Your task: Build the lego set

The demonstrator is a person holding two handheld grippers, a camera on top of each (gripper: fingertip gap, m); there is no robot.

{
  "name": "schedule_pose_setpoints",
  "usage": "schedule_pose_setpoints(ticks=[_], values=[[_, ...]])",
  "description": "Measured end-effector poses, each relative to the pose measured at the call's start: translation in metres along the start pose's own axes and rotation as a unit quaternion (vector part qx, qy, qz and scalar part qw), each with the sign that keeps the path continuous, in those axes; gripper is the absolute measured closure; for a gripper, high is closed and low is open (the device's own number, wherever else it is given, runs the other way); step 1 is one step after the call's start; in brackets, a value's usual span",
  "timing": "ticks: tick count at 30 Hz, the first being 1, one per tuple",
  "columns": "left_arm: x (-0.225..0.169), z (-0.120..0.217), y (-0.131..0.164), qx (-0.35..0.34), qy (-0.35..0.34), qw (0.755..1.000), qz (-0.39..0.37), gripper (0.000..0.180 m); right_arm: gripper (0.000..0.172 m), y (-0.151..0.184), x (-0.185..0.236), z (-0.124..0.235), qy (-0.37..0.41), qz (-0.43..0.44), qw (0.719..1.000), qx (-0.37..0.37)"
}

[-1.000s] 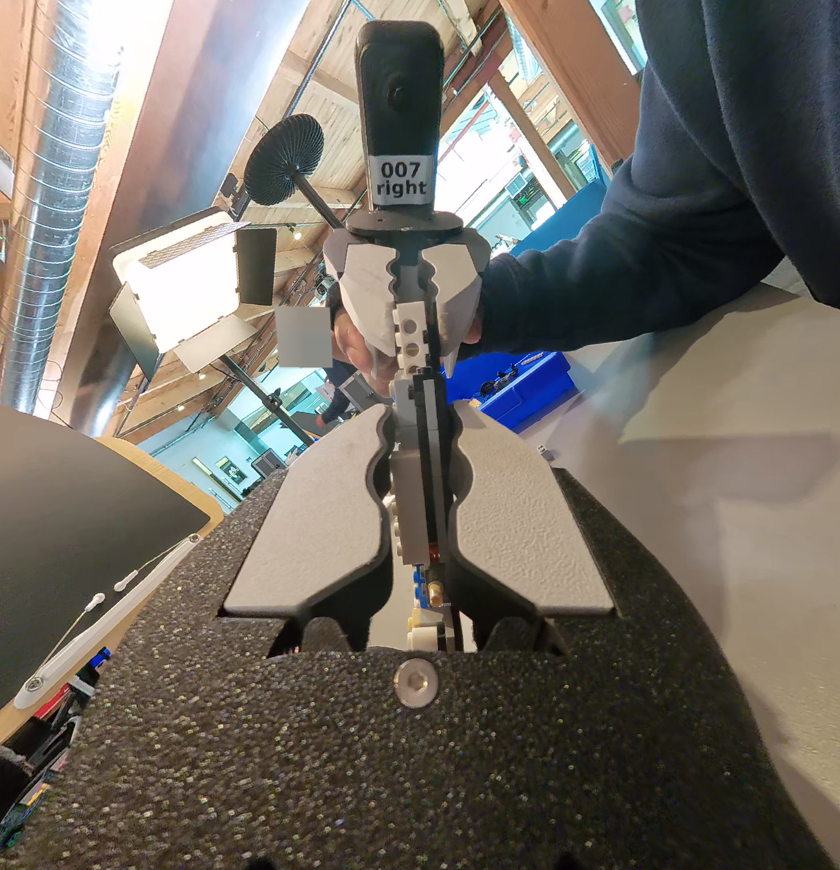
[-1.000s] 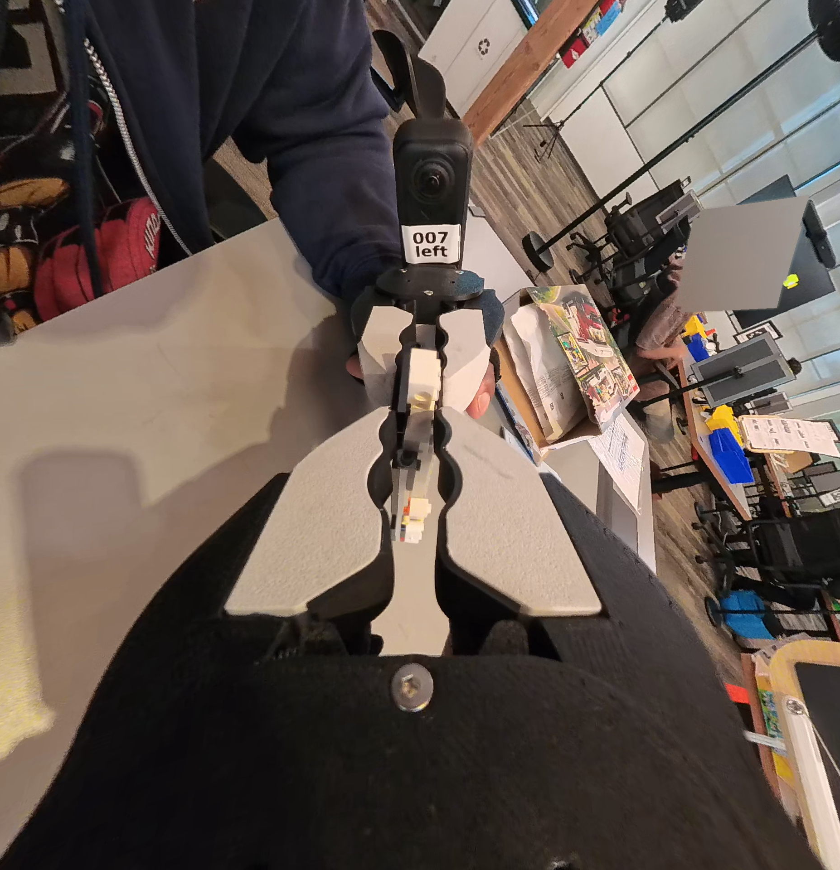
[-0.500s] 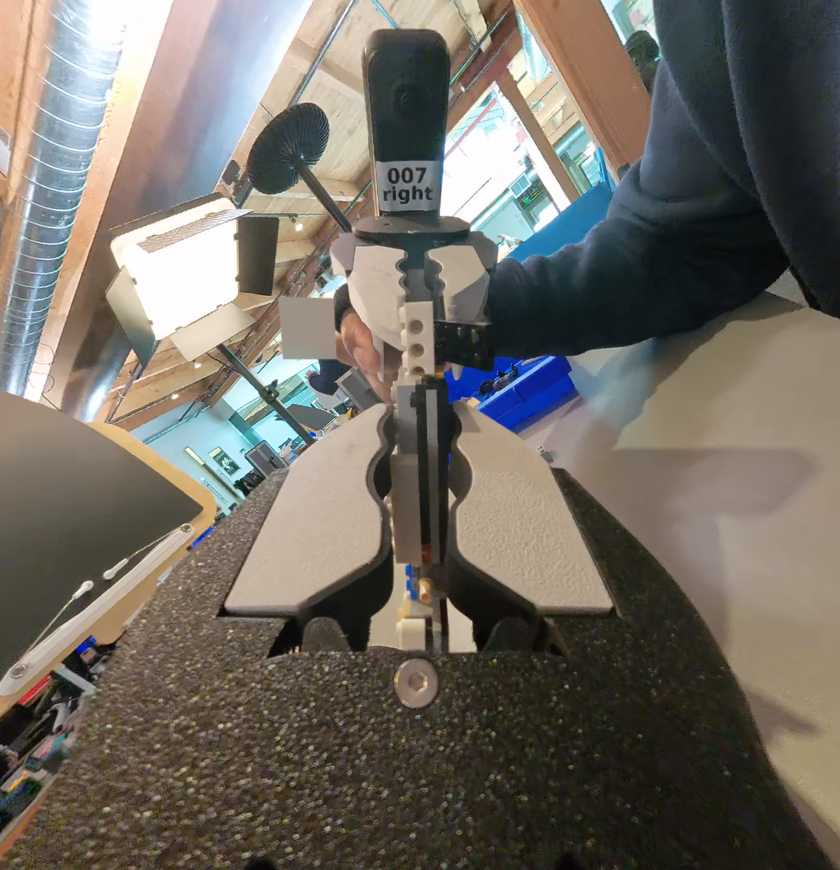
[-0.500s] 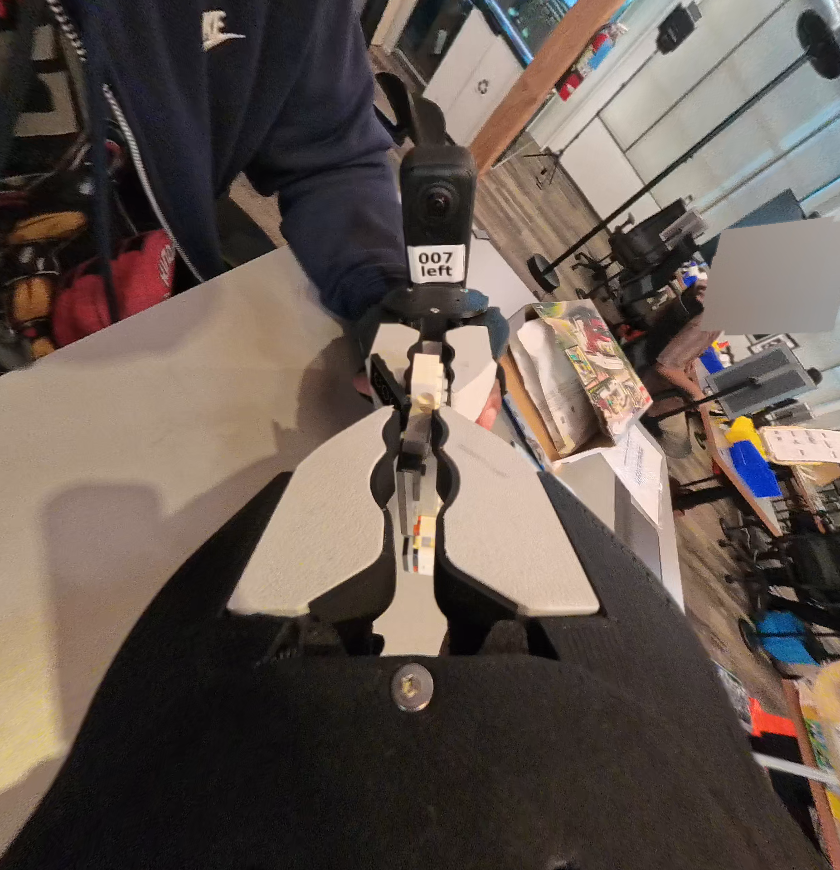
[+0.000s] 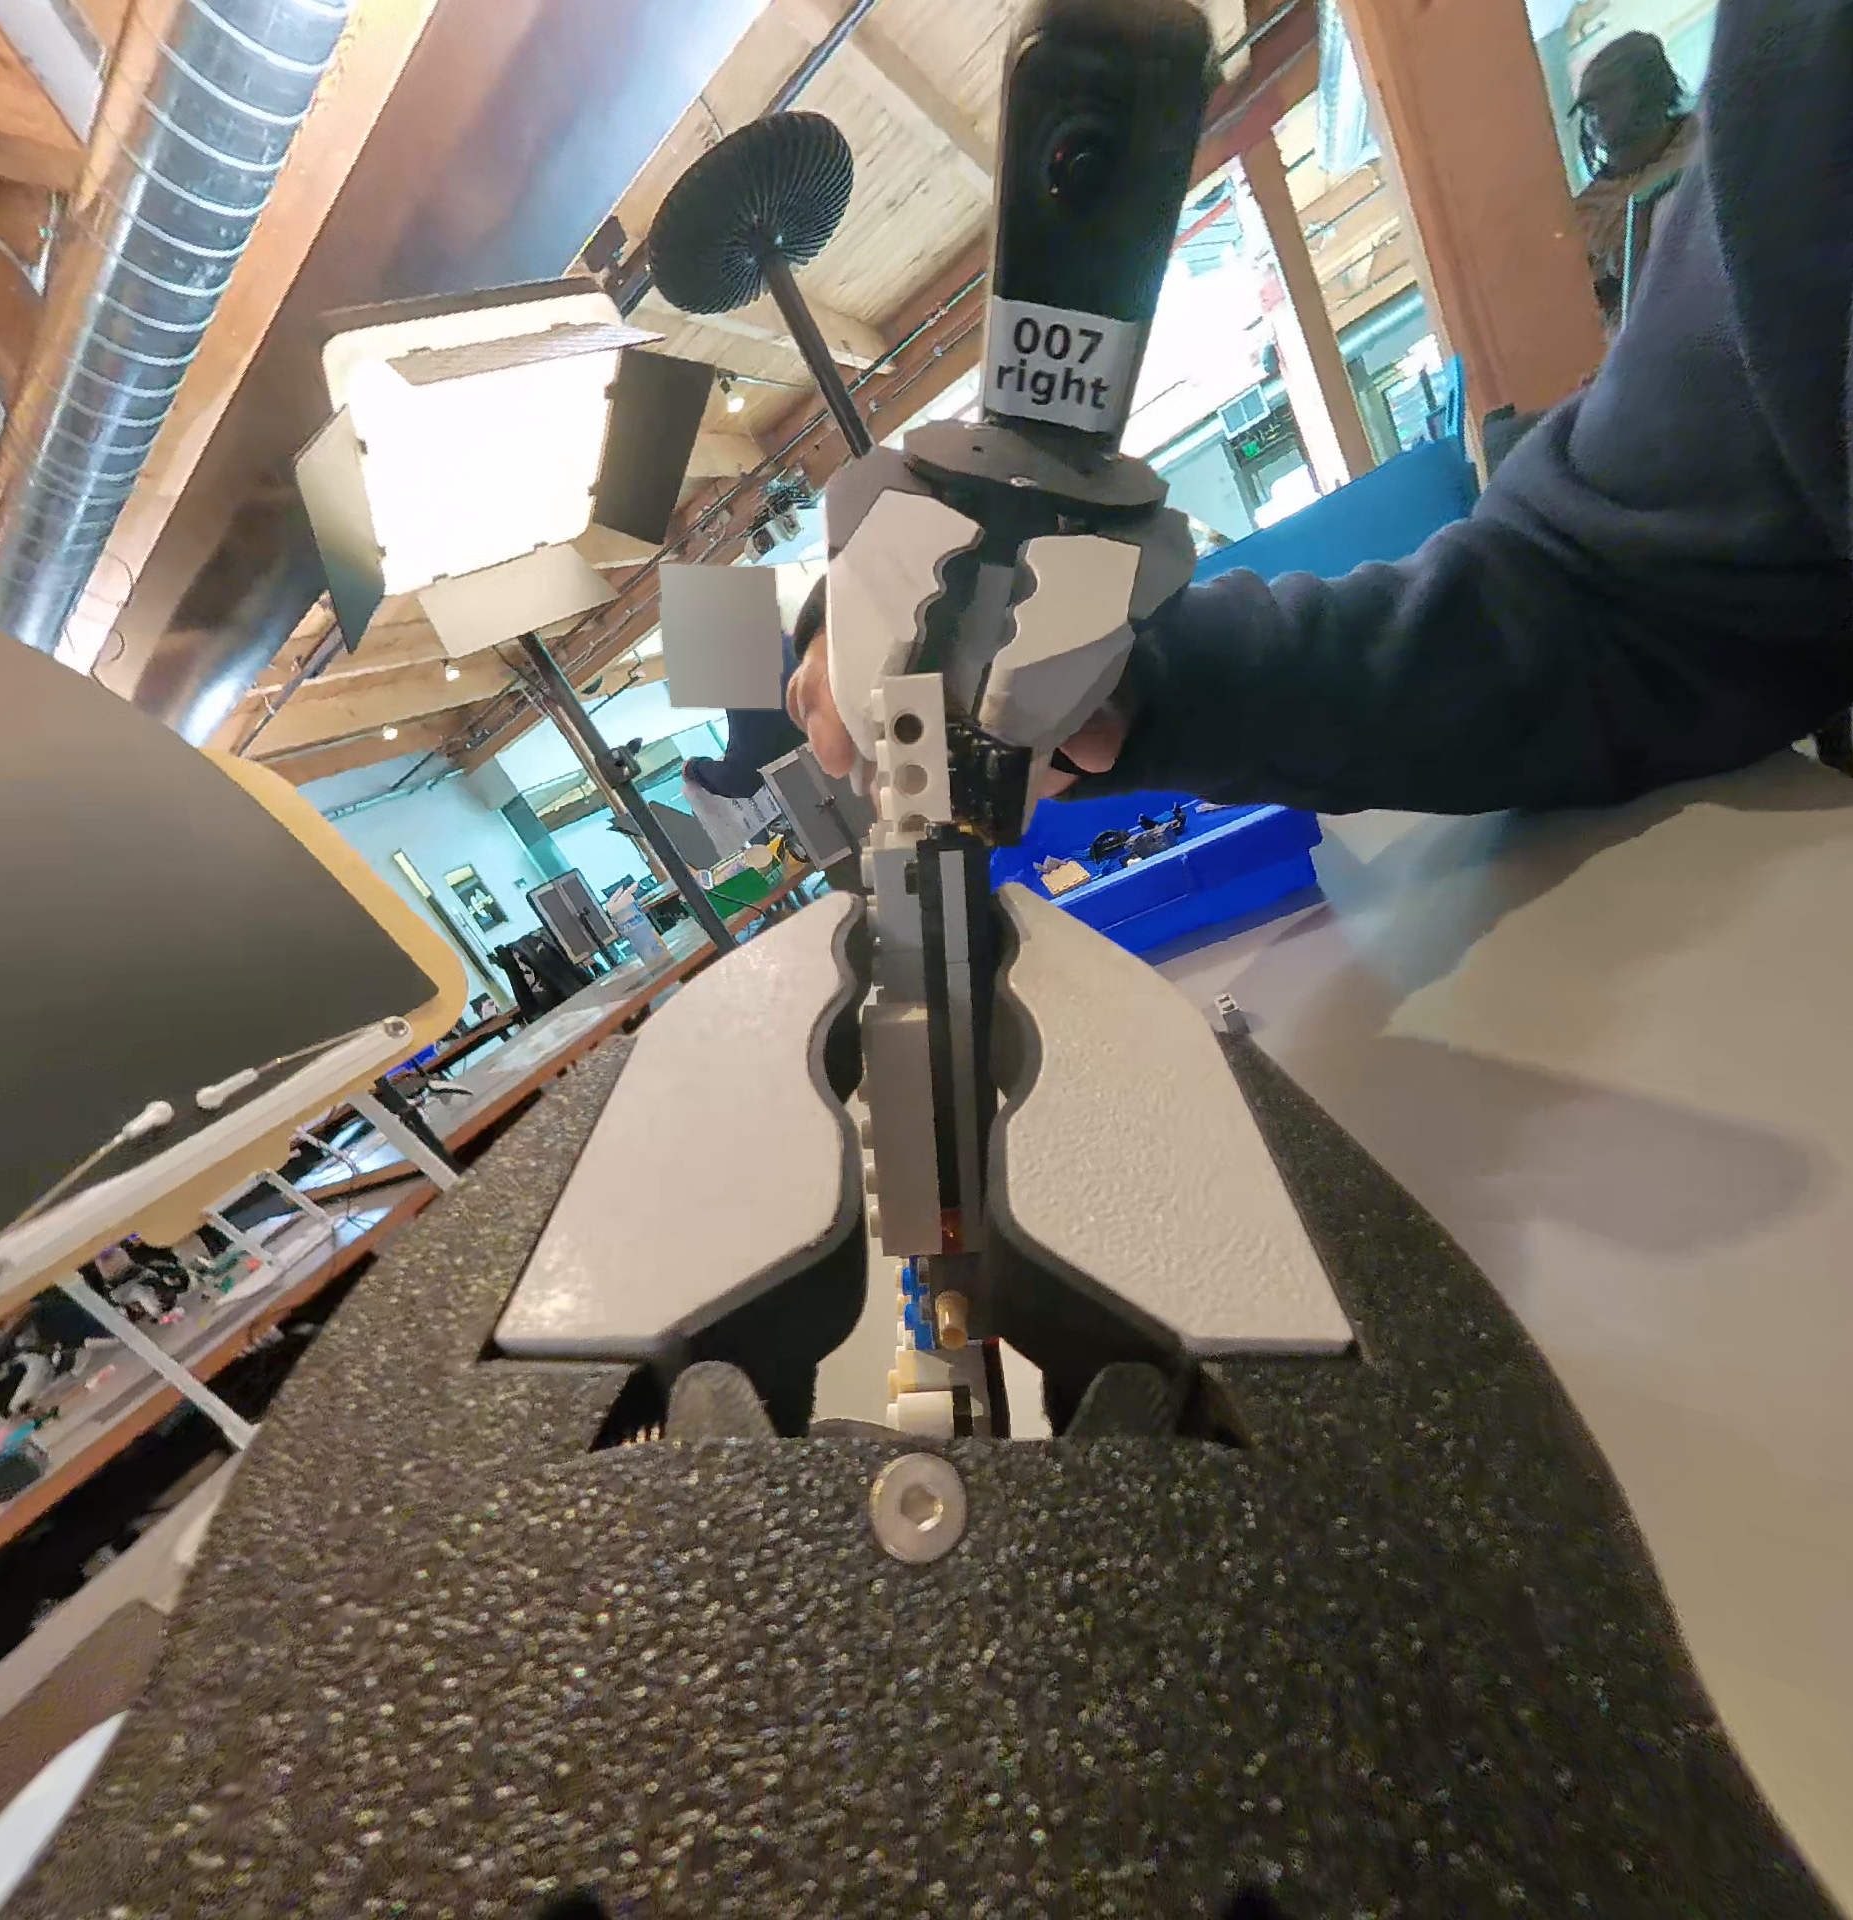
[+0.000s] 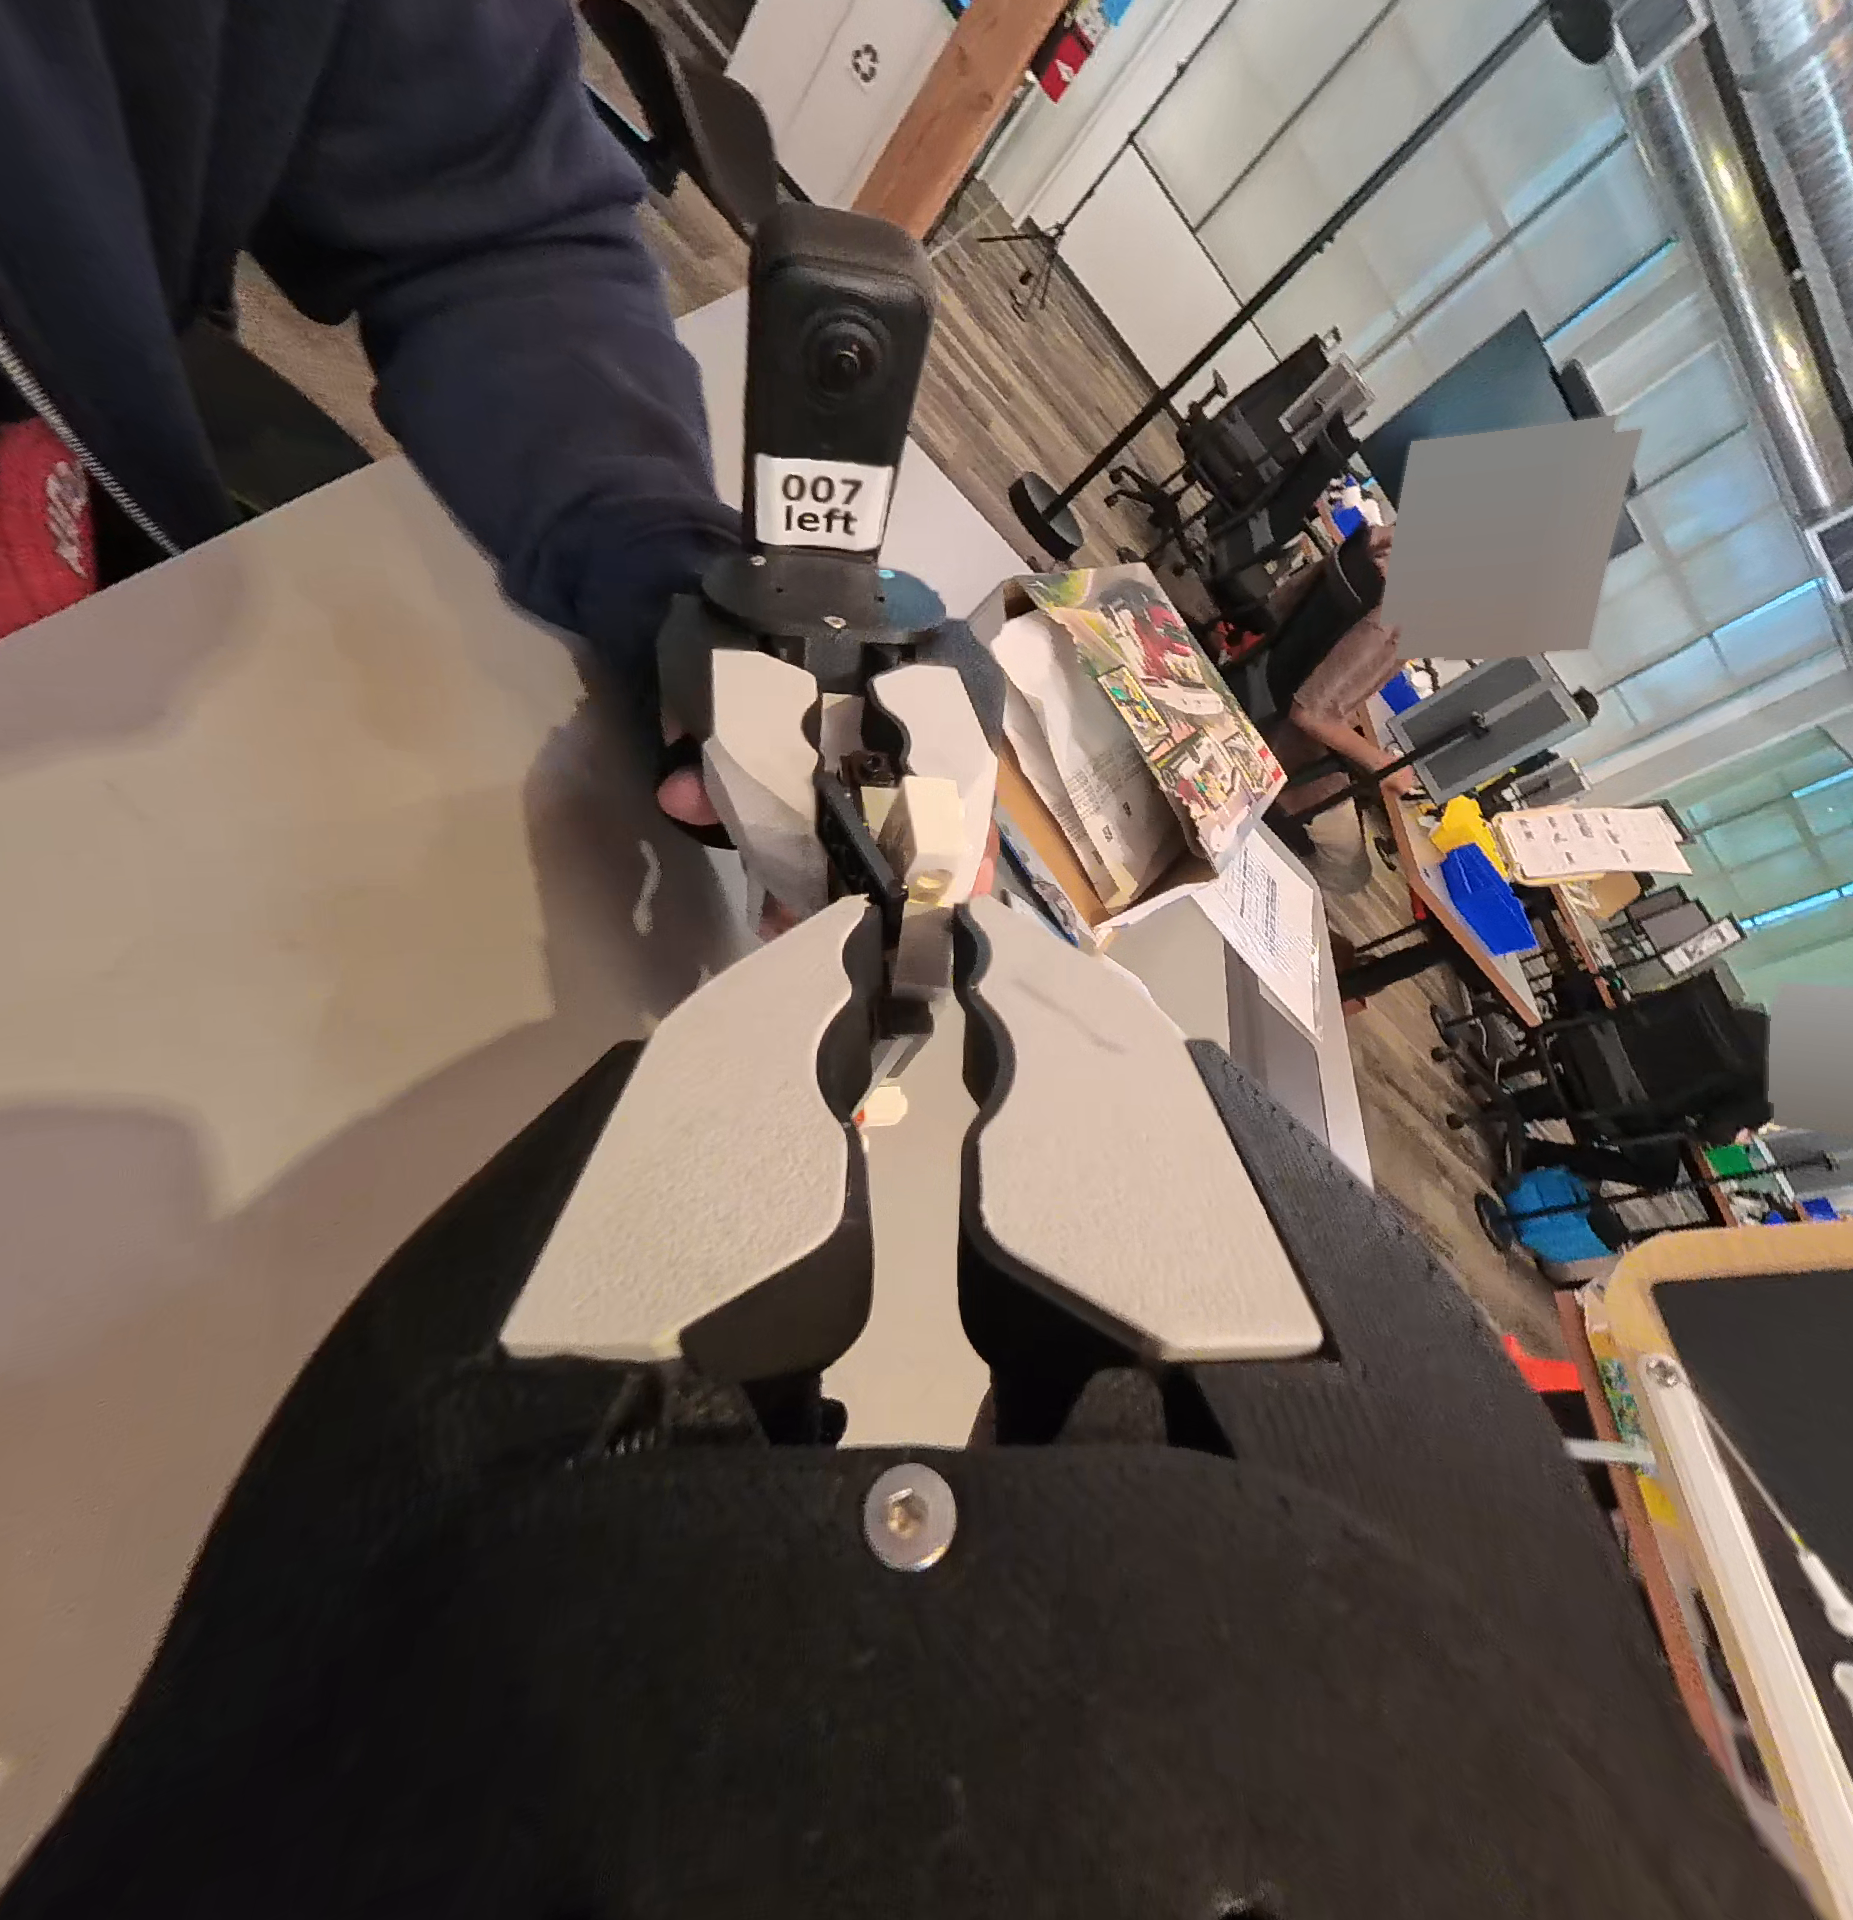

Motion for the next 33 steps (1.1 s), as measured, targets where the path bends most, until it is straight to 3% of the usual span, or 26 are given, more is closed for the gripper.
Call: schedule_pose_setpoints(ticks=[7,18,33], values=[[0.012,0.000,0.002,-0.008,-0.040,0.995,0.089,0.161,0.159,0.006,-0.012,-0.004,0.058,-0.082,0.995,0.002],[0.025,0.000,0.010,-0.007,-0.081,0.973,0.218,0.161,0.159,0.016,-0.024,-0.012,0.128,-0.235,0.964,0.006],[0.030,-0.004,0.031,-0.002,-0.095,0.895,0.436,0.161,0.158,0.032,-0.028,-0.017,0.156,-0.311,0.933,0.087]])
Point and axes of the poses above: each gripper's, where its closed fingertips meet, z back along the fingers, y out of its underside, x = y × z across the jaws, the point moved 10 cm from there along z, back along the fingers, and after that the axes turned 4 degrees about -x, right-handed, at the moved point
